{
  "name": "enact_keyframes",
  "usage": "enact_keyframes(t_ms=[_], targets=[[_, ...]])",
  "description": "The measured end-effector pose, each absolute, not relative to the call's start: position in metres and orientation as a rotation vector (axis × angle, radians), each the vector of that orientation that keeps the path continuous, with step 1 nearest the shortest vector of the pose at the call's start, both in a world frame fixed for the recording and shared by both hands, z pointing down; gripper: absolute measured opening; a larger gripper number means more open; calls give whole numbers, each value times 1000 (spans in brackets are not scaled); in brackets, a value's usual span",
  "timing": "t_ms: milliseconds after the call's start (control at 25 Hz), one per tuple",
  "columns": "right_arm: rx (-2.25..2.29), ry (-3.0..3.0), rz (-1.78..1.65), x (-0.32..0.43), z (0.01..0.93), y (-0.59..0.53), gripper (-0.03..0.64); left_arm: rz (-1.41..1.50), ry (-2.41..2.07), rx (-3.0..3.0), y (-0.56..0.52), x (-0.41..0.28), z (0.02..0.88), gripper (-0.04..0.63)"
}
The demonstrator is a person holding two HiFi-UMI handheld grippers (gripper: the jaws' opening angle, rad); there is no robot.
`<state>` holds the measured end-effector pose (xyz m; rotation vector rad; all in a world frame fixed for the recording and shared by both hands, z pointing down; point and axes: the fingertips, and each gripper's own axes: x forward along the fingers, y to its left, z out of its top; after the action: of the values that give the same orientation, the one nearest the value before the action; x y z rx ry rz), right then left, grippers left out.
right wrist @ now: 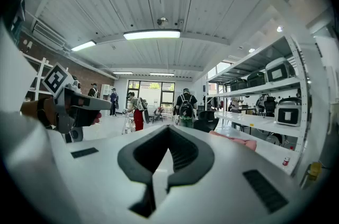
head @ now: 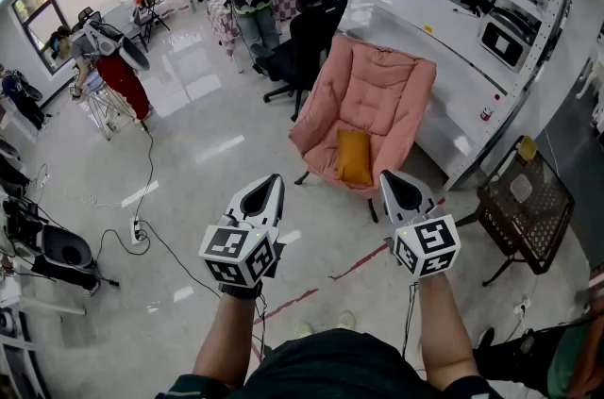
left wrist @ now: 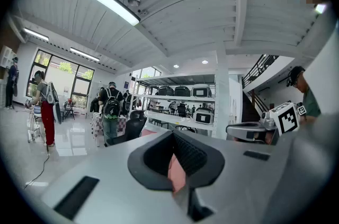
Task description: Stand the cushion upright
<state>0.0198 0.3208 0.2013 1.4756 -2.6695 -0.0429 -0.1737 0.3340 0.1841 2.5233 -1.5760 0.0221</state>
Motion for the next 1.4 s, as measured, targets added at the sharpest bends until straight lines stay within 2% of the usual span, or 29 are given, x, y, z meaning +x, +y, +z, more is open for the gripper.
enact_keyframes(t_ms=[1040,1400], targets=[[1432,-2722,-40,75,227,306,3,101,-1579,2541,312,-93,210,6],[1477,-2711,22,85,244,270,3,114,-1592,2542,278,-93,221,6]])
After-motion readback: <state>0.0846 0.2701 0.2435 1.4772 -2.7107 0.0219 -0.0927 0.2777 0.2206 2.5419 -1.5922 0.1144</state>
